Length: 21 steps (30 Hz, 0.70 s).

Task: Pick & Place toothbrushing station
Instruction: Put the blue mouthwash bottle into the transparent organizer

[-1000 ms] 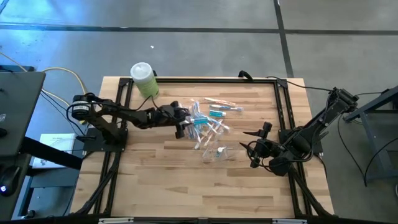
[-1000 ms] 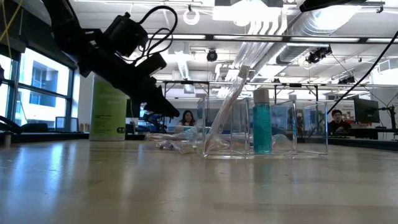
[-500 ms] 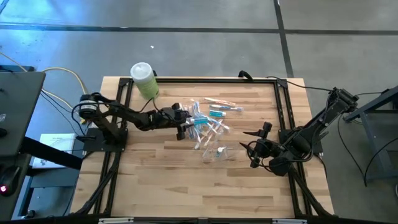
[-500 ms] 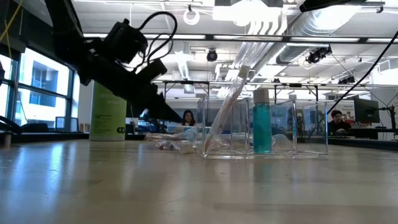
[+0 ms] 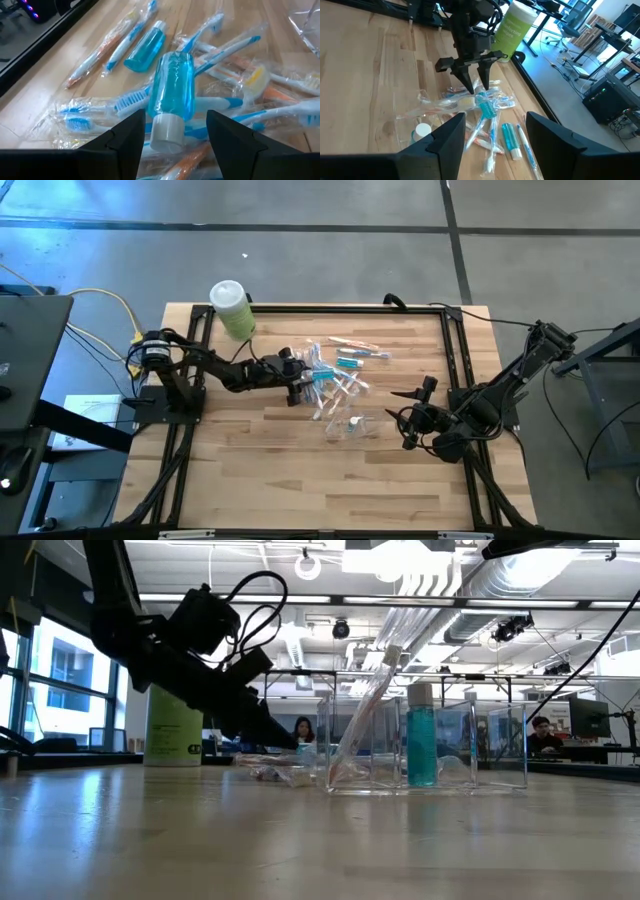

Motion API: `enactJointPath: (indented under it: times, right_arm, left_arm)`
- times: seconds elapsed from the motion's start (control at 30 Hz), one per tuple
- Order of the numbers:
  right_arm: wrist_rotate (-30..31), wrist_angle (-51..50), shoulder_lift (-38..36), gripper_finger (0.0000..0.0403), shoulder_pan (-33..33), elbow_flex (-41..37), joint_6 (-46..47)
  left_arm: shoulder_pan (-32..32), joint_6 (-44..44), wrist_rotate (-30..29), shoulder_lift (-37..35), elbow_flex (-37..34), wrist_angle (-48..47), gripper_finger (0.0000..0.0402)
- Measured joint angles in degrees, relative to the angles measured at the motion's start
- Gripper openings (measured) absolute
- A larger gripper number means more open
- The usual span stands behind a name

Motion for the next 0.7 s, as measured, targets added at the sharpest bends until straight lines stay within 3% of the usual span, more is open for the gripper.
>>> enactJointPath:
  times: [0.7]
  right_arm:
    - [0.00,0.02,0.00,0.0202,-0.01,0.00,0.00]
  left_arm:
    - [0.00,0.00,0.02,0.00,0.00,-0.89,0.0203]
